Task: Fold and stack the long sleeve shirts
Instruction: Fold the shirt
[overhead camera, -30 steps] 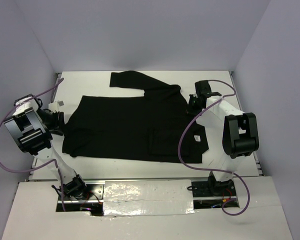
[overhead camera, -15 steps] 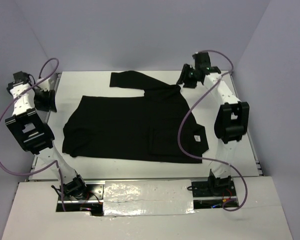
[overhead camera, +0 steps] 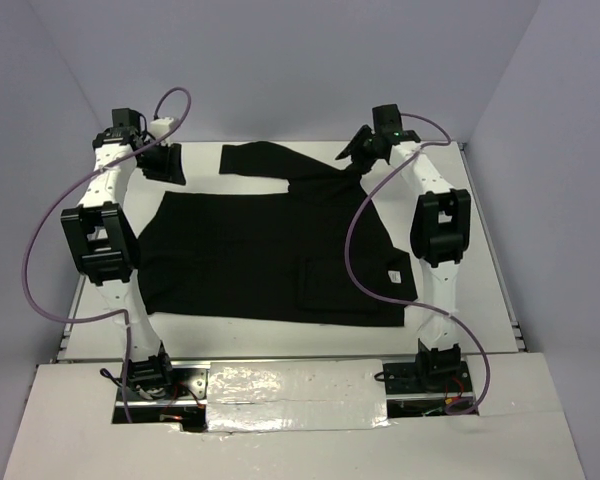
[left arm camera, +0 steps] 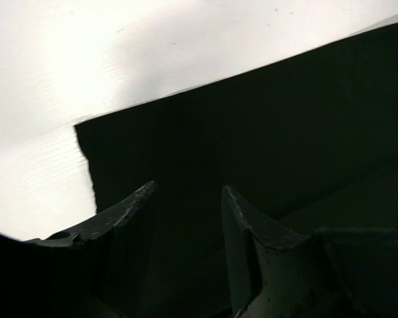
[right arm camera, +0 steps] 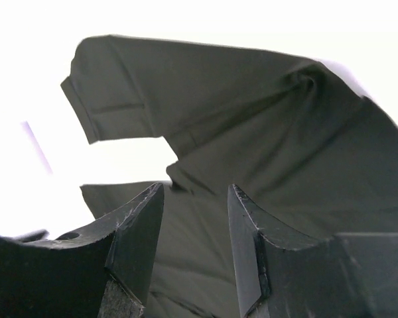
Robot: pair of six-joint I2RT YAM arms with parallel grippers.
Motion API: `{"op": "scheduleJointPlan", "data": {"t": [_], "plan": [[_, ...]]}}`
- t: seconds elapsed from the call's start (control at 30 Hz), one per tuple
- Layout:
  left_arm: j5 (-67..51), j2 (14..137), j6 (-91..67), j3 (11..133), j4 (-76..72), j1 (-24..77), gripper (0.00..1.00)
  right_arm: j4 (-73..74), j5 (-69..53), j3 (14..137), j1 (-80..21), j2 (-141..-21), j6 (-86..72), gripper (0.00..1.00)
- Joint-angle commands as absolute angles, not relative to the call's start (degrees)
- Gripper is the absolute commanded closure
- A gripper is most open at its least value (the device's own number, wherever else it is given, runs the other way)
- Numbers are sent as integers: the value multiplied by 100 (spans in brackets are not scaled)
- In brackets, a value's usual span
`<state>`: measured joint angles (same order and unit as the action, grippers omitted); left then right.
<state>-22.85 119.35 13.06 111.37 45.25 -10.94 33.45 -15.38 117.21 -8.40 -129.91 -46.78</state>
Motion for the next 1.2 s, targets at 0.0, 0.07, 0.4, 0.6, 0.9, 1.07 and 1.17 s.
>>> {"op": "scheduleJointPlan", "data": {"t": [0.0, 0.07, 0.4, 0.6, 0.9, 1.07, 1.17], "plan": [[-2391, 12023, 1090, 11224, 4421, -1160, 45, 3112, -976, 12076, -1028, -13332, -5456, 49], [-2329, 12024, 1081, 11180, 4447, -1134, 44, 3094, -958, 12120, -1081, -13473, -5633, 49], [-2302, 11804, 1187, 10740, 4271, -1107, 44, 2997, -44, 12602, -1195, -13983, -6345, 48], [-2303, 11769, 1204, 10679, 4236, -1107, 44, 2988, 167, 12656, -1195, -14194, -6732, 48], [-2127, 11768, 1345, 10767, 4219, -1116, 44, 3051, 132, 12534, -1257, -14291, -6680, 48], [-2206, 11786, 1318, 10784, 4236, -1116, 44, 3191, 141, 13025, -1239, -14633, -6741, 61], [-2206, 11760, 1353, 10775, 4289, -1125, 45, 2971, 97, 12920, -1239, -14678, -6759, 88]]}}
